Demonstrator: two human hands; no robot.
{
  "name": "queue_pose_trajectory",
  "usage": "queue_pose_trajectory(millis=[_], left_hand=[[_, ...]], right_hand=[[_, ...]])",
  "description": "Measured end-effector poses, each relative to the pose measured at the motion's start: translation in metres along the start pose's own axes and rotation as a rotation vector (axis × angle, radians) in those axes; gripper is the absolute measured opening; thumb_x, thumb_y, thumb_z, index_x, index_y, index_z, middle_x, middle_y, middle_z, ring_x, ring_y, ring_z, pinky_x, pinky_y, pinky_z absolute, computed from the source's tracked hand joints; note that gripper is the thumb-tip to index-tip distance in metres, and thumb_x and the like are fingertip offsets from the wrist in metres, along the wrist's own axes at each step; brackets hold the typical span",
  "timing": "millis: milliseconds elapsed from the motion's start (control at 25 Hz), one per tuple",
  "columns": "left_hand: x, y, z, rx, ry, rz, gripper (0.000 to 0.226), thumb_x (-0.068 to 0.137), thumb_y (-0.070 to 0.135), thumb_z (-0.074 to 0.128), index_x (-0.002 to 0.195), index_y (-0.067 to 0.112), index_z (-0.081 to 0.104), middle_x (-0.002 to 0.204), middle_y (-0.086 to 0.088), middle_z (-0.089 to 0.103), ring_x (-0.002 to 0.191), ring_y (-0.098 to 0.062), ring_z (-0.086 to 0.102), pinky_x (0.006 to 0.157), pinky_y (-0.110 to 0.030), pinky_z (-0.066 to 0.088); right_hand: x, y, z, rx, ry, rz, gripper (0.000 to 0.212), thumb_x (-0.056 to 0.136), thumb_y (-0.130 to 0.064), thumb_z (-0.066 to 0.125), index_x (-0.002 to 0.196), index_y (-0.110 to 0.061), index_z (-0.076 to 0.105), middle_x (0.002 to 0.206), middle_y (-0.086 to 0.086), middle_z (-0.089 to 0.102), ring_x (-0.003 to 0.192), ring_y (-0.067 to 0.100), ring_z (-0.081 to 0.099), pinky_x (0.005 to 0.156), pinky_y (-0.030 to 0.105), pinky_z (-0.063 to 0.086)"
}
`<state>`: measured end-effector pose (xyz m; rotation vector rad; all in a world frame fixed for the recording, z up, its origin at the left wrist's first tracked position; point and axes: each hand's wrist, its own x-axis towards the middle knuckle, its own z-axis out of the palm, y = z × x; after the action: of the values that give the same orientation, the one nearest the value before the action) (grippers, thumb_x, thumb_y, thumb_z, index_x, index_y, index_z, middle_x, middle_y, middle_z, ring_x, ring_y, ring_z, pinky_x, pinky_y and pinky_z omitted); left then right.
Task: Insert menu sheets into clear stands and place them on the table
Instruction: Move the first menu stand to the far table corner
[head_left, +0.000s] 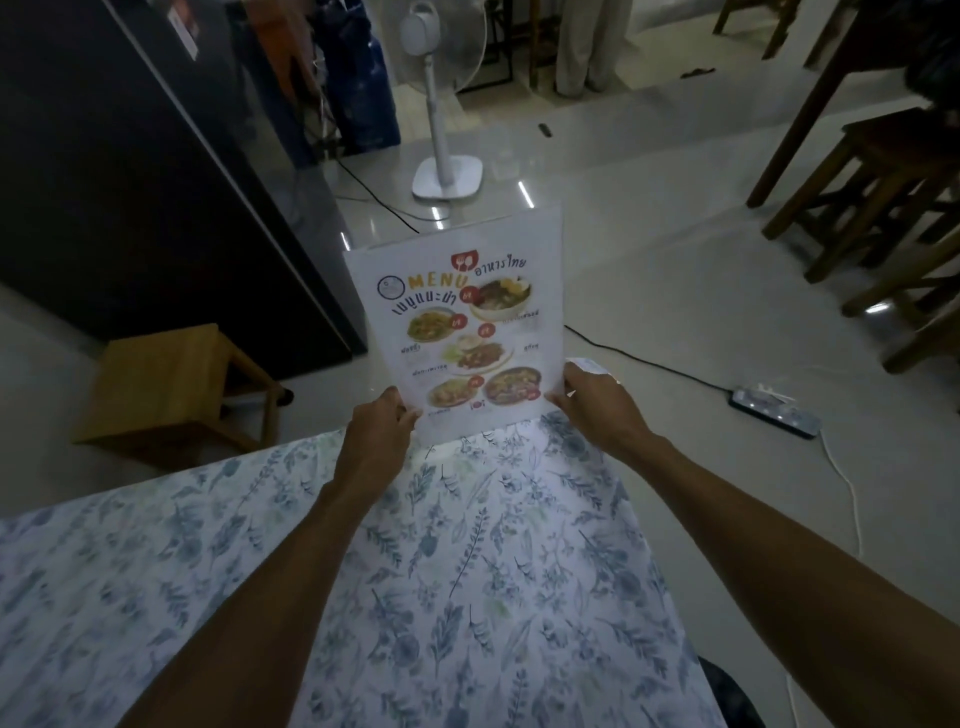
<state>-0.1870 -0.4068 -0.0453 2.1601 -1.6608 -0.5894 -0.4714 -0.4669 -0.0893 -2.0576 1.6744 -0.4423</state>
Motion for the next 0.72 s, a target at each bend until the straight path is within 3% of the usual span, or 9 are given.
queue_pose_trajectory(millis=[320,520,600,720], left_hand=[[-0.005,0.0,0.005,-0.079,0.022,-0.046,0.028,0.097,0.025,0.06,0.08,0.004,0.052,0.072,-0.007,0.06,0.06,-0.015,0.052,0.051,-0.027,0.037],[-0.007,0.001,0.0,-0.103,-0.012,-0.054,0.026,0.094,0.029,0.064,0.084,0.009,0.052,0.075,-0.004,0.063,0.068,-0.022,0.061,0.055,-0.03,0.047],[-0.009,0.0,-0.004,-0.104,-0.023,-0.061,0.024,0.092,0.034,0.065,0.09,0.012,0.055,0.081,-0.002,0.067,0.073,-0.023,0.065,0.064,-0.038,0.057],[-0.021,0.0,-0.012,-0.055,-0.017,-0.077,0.029,0.091,0.042,0.063,0.109,0.019,0.059,0.105,-0.003,0.07,0.09,-0.025,0.067,0.076,-0.042,0.058]], right_hand=[[0.003,0.006,0.008,0.06,-0.03,0.011,0.027,0.093,-0.036,0.058,0.109,-0.014,0.057,0.102,0.004,0.068,0.087,0.022,0.065,0.068,0.031,0.044],[0.0,0.003,-0.004,0.138,-0.043,0.045,0.039,0.087,-0.037,0.067,0.122,-0.022,0.058,0.112,-0.004,0.07,0.085,0.009,0.062,0.074,0.03,0.052],[-0.005,0.001,-0.012,0.148,-0.035,0.082,0.042,0.085,-0.037,0.071,0.122,-0.022,0.058,0.109,-0.003,0.072,0.081,0.009,0.062,0.072,0.028,0.049],[-0.02,-0.001,-0.023,0.069,0.014,0.128,0.047,0.081,-0.043,0.073,0.119,-0.023,0.054,0.106,-0.001,0.073,0.085,0.017,0.066,0.072,0.031,0.05]])
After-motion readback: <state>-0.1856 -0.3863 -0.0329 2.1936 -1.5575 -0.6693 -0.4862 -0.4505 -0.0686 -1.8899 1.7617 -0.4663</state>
